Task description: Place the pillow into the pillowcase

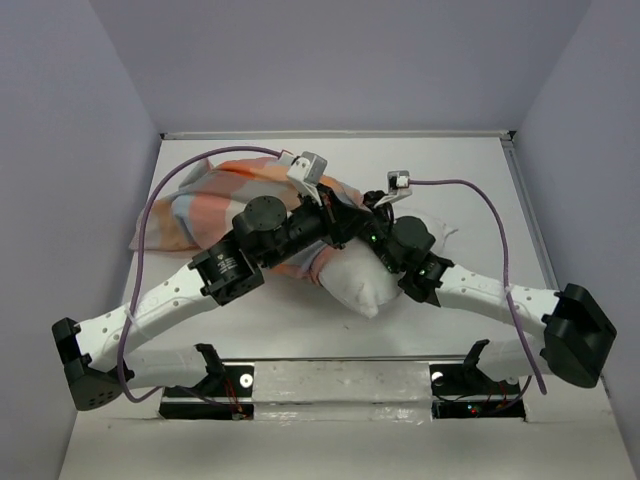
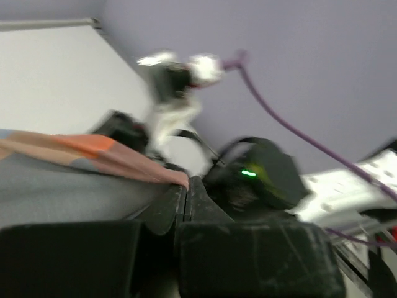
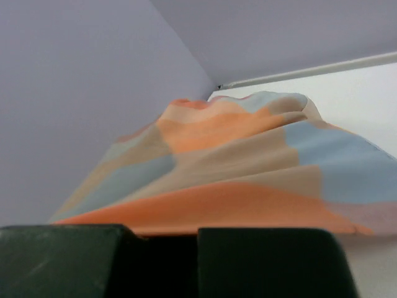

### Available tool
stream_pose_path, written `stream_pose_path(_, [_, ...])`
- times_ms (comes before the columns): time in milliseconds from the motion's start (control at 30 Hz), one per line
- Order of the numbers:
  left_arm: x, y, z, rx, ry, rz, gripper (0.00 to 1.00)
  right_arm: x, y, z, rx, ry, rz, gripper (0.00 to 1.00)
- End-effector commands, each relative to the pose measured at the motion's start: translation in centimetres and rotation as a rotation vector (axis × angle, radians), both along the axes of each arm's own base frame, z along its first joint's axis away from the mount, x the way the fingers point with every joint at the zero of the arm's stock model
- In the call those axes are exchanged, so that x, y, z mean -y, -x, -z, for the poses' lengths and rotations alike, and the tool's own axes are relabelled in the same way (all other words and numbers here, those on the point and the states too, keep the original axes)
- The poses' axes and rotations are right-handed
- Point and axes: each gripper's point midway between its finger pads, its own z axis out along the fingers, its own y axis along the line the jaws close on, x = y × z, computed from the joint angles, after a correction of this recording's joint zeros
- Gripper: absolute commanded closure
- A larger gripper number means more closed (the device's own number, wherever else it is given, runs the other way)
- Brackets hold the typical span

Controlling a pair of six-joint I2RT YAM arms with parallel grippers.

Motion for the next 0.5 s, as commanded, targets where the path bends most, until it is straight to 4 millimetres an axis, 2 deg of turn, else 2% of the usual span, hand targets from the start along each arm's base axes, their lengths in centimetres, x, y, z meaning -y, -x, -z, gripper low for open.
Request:
stream_pose_path(0, [0.3, 11.5, -12.2, 0.13, 0.418, 0.437, 1.0, 1.5, -2.9, -0.2, 0.007, -0.215, 0.051, 1.0])
stream_pose_path(33, [-0.5, 11.8, -12.6, 0.132, 0.437, 0.435, 1.0, 3.8, -3.7, 0.5, -0.008, -0.274, 0.082, 1.0])
stream_pose_path(67, [-1.0, 11.8, -12.7, 0.129, 0.443, 0.424, 1.0, 5.1, -3.9, 0.6, -0.008, -0.301, 0.103, 1.0])
stream_pose_path(100, [-1.2, 11.7, -12.3, 0.122, 0.436, 0.413, 1.0, 6.8, -3.5, -0.6, 0.016, -0.34, 0.123, 1.0])
stream_pose_path(133, [-1.3, 11.4, -11.4, 0.109, 0.406, 0.392, 1.0, 8.5, -3.6, 0.2, 0.01, -0.337, 0.169, 1.0])
stream_pose_path(200, [-1.5, 10.7, -10.1, 0.096, 0.366, 0.345, 1.0, 9.7, -2.7, -0.7, 0.04, -0.345, 0.187, 1.0])
stream_pose_path(233, [-1.5, 10.3, -9.6, 0.083, 0.351, 0.329, 1.0, 9.6, -2.6, -0.6, 0.038, -0.34, 0.18, 1.0])
stream_pose_path(333, [-0.9, 9.3, -7.1, 0.052, 0.301, 0.287, 1.0, 7.5, -2.9, 0.3, 0.002, -0.314, 0.122, 1.0])
stream_pose_path(367, [-0.8, 8.8, -5.8, 0.038, 0.277, 0.264, 1.0, 5.7, -3.0, 1.6, -0.023, -0.31, 0.094, 1.0])
stream_pose_path(400, [-0.9, 8.6, -5.2, 0.031, 0.27, 0.248, 1.0, 4.9, -3.2, 2.4, -0.044, -0.305, 0.098, 1.0])
stream_pose_path(433, [-1.1, 8.4, -4.6, 0.024, 0.262, 0.234, 1.0, 4.2, -4.0, 5.1, -0.121, -0.283, 0.134, 1.0])
stream_pose_path(467, [-1.1, 8.1, -3.9, 0.016, 0.248, 0.218, 1.0, 3.6, -3.7, 4.7, -0.131, -0.3, 0.117, 1.0])
